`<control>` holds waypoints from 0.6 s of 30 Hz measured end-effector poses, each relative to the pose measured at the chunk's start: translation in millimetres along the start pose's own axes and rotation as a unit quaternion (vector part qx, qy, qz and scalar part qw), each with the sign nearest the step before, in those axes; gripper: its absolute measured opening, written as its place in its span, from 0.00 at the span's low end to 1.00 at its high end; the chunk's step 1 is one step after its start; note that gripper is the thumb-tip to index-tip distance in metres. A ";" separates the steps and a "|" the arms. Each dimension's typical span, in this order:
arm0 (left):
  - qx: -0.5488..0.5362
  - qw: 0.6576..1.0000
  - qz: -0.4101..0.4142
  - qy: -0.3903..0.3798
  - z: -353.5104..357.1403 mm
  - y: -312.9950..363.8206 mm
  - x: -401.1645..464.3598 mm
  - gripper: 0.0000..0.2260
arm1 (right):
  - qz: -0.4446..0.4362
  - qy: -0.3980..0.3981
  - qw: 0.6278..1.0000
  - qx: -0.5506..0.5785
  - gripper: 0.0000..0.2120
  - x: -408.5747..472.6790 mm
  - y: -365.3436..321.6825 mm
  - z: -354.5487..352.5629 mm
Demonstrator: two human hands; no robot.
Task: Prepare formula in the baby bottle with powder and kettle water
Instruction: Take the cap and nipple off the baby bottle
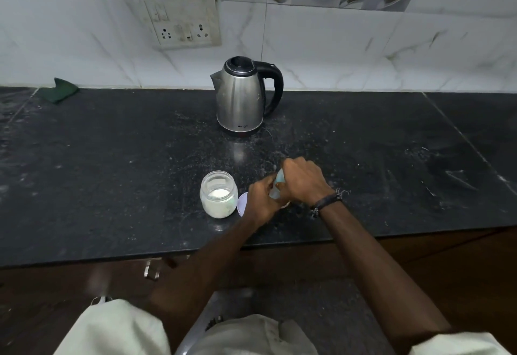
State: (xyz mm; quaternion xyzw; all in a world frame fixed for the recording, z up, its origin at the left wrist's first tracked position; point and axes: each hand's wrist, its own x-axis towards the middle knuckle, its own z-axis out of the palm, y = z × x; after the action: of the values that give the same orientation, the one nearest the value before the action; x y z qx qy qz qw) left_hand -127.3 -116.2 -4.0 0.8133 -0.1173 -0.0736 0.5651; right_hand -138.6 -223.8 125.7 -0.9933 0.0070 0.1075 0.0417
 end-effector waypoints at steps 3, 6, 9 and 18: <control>0.013 1.000 -0.003 0.012 -2.3 4.5 -1.1 0.13 | 0.008 0.005 1.000 0.020 0.16 1.2 -0.1 -5.2; 0.024 0.999 -0.007 0.022 -0.7 3.2 1.2 0.14 | 0.030 0.024 0.999 -0.003 0.23 1.3 -3.9 -5.1; 0.050 0.998 -0.015 0.027 -1.9 4.4 1.2 0.14 | 0.047 0.026 0.998 -0.016 0.26 1.4 -8.2 1.0; 0.022 0.999 0.003 0.025 2.9 -4.3 0.5 0.21 | 0.032 0.045 0.998 -0.043 0.18 5.1 -5.9 2.1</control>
State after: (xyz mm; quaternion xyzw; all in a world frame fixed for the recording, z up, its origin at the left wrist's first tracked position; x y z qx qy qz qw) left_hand -127.0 -117.5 -9.1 0.8271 -0.1070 -0.0491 0.5496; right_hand -133.9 -217.8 123.0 -0.9973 0.0360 0.0640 -0.0051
